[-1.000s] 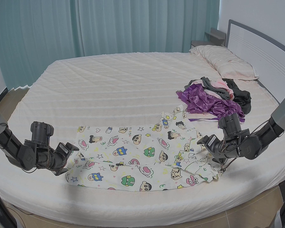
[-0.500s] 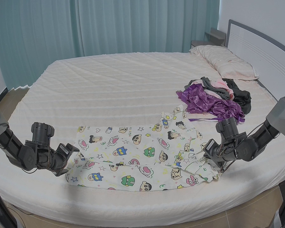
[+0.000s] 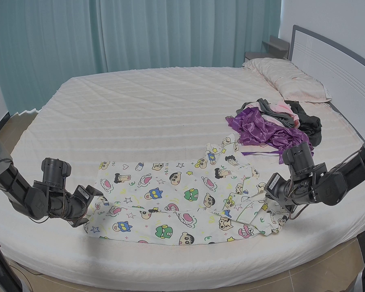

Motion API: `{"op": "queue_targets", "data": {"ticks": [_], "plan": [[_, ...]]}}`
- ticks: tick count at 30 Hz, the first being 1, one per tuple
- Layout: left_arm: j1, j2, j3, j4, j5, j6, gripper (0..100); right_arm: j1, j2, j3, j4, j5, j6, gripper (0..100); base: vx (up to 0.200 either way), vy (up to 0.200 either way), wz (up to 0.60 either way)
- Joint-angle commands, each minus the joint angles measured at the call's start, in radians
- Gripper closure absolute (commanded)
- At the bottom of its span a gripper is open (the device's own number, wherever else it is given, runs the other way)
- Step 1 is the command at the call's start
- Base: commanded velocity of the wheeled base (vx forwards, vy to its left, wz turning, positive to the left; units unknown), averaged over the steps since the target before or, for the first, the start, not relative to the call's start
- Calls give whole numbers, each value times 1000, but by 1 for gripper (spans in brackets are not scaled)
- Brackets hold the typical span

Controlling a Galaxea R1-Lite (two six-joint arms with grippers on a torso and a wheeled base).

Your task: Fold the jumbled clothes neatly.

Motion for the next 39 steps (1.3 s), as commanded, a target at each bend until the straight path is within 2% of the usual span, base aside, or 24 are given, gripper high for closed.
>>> {"op": "queue_targets", "data": {"ticks": [1, 4, 5, 13, 30, 31, 39], "plan": [[-9, 2, 4, -1, 0, 0, 0, 53, -81, 48, 3, -37, -25, 100, 0, 0, 0], [-9, 2, 4, -1, 0, 0, 0, 62, -87, 55, 0, -52, -39, 100, 0, 0, 0], [-10, 1, 12, -3, 0, 0, 0, 82, -102, 85, 3, -86, -66, 100, 0, 0, 0], [-12, 1, 14, -3, 0, 1, 0, 136, -183, 148, 40, -95, -128, 100, 0, 0, 0], [-10, 5, 14, -3, 0, 3, 0, 232, -220, 272, 38, -94, -120, 100, 0, 0, 0], [-12, 5, 14, -3, 0, 3, 0, 235, -217, 275, 38, -94, -120, 0, 0, 0, 0], [-12, 7, 14, -3, 0, 3, 0, 258, -263, 309, 43, -85, -125, 0, 0, 0, 0]]}}
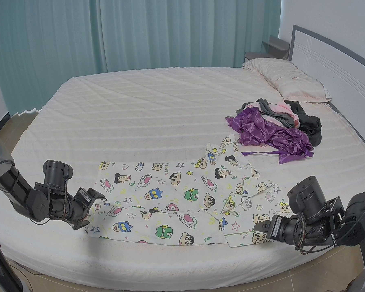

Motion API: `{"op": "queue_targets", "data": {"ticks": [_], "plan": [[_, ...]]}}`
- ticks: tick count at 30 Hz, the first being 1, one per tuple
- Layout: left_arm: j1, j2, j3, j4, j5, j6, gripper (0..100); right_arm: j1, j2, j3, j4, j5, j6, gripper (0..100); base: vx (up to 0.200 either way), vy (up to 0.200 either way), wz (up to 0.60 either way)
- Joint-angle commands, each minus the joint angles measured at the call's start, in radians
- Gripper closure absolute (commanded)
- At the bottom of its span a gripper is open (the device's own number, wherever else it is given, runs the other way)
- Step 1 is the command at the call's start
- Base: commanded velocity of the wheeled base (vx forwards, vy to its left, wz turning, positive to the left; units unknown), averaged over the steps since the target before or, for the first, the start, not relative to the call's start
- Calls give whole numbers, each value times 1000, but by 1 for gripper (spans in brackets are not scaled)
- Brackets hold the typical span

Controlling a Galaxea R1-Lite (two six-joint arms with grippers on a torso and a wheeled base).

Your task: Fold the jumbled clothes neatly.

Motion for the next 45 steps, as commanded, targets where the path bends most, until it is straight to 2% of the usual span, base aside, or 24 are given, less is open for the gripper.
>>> {"op": "queue_targets", "data": {"ticks": [1, 5, 10, 13, 21, 28, 36, 45], "plan": [[0, 1, 0, -1, 0, -1, 0, 3, -21, 3, 0, 3, -1, 0, 0, 0, 0], [0, 1, 0, -1, 0, -1, 0, 8, 19, -27, -15, 35, -1, 0, 0, 0, 0], [0, -8, 2, -1, 0, 2, 0, 3, 128, -153, -26, 147, 25, 0, 0, 0, 0], [2, -9, 3, -1, 0, 2, 0, 3, 200, -230, -26, 187, 63, 0, 0, 0, 0], [2, -9, 6, -1, 2, 4, 0, 18, 426, -425, -26, 187, 69, 0, 0, 0, 0], [6, -9, 6, -1, 5, 4, 0, 43, 480, -535, -26, 192, 72, 0, 0, 0, 0], [6, -9, 3, -1, 5, 4, 0, 80, 529, -581, -28, 192, 76, 0, 0, 0, 0], [6, -16, 5, -1, 5, 4, 0, 47, 599, -661, -45, 175, 71, 0, 0, 0, 0]]}}
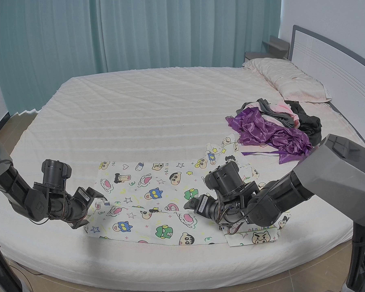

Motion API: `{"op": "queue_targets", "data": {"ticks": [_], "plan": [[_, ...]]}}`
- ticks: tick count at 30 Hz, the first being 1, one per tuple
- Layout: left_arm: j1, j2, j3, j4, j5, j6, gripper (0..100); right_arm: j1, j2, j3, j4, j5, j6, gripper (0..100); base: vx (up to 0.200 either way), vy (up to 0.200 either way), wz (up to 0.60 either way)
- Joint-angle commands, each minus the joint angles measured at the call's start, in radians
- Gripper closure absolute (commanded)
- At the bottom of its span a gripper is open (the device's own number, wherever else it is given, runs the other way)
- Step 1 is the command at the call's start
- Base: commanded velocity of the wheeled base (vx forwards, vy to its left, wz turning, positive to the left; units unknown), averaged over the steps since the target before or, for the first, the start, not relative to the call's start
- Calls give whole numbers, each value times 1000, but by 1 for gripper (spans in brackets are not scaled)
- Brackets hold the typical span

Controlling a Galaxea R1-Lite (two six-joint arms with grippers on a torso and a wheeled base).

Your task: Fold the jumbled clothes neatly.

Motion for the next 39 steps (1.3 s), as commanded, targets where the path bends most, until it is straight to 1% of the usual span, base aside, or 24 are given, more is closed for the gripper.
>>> {"op": "queue_targets", "data": {"ticks": [1, 5, 13, 22, 25, 26, 28, 30, 31, 32, 35, 36, 37, 39], "plan": [[0, -4, 1, -1, 0, 0, 0, -23, 46, -37, -32, -4, -4, 0, 0, 0, 0], [0, -4, 1, -1, 0, 1, 0, -43, 47, -37, -79, -6, -11, 0, 0, 0, 0], [-3, -19, 3, -1, 0, 7, 0, -43, 24, -17, -87, -4, -8, 0, 0, 0, 0], [-6, -59, 3, 1, -3, 6, 0, -55, -137, 30, -85, -3, -8, 0, 0, 0, 0], [-8, -59, 0, 1, -3, 4, 0, -106, -227, 113, -82, -3, -15, 0, 0, 0, 0], [-8, -60, 0, 1, -3, 3, 0, -107, -229, 118, -81, -3, -15, 0, 0, 0, 0], [-8, -60, -2, 2, -3, 1, 0, -155, -293, 210, -82, -3, -39, 0, 0, 0, 0], [-8, -60, -2, 4, -3, 1, 0, -183, -346, 287, -84, -3, -51, 0, 0, 0, 0], [-8, -60, -2, 4, -5, 1, 0, -184, -350, 294, -85, -3, -51, 0, 0, 0, 0], [-8, -62, 5, 1, -5, 1, 0, -210, -401, 365, -85, -3, -57, 0, 0, 0, 0], [-8, -71, 3, 1, -6, 0, 0, -261, -490, 477, -85, 8, -65, 0, 0, 200, 0], [-8, -73, 3, 1, -6, 0, 0, -265, -497, 486, -87, 8, -65, 0, 0, 200, 0], [-8, -73, 3, 2, -6, 0, 0, -296, -536, 543, -87, 9, -71, 0, 0, 200, 0], [-8, -73, 5, 4, -6, 0, 0, -318, -570, 600, -88, 14, -73, 0, 0, 200, 0]]}}
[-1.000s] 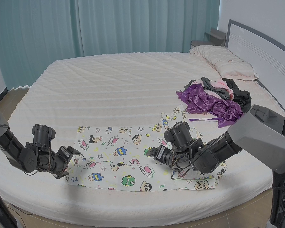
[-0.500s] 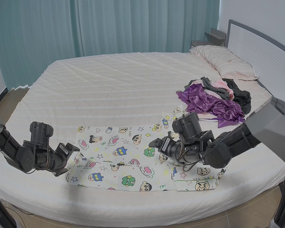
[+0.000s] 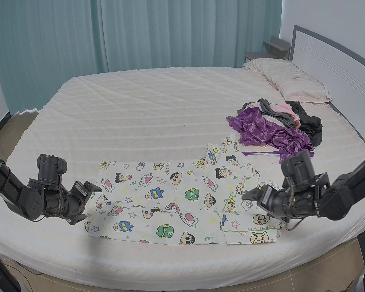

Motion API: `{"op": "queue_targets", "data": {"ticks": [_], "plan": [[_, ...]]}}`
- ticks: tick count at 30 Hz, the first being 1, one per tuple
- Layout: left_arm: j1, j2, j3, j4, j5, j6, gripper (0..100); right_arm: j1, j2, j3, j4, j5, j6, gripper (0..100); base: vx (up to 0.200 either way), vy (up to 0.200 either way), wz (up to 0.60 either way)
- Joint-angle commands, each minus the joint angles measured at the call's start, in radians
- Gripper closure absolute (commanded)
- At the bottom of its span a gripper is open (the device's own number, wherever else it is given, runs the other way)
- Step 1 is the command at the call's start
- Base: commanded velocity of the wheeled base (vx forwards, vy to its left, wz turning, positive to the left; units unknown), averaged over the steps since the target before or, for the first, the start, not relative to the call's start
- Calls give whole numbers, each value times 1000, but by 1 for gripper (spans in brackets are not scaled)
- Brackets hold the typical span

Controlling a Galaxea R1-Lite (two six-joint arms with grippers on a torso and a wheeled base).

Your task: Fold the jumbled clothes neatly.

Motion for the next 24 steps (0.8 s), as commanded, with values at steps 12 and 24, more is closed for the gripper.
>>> {"op": "queue_targets", "data": {"ticks": [12, 24], "plan": [[-2, -2, 12, 1, 1, 2, 0, -125, -219, 389, -242, 60, -16, 0, 0, 133, 0], [-65, -8, 40, -4, 1, -3, 0, -131, -216, 391, -242, 60, -18, 0, 117, 0, 0]]}}
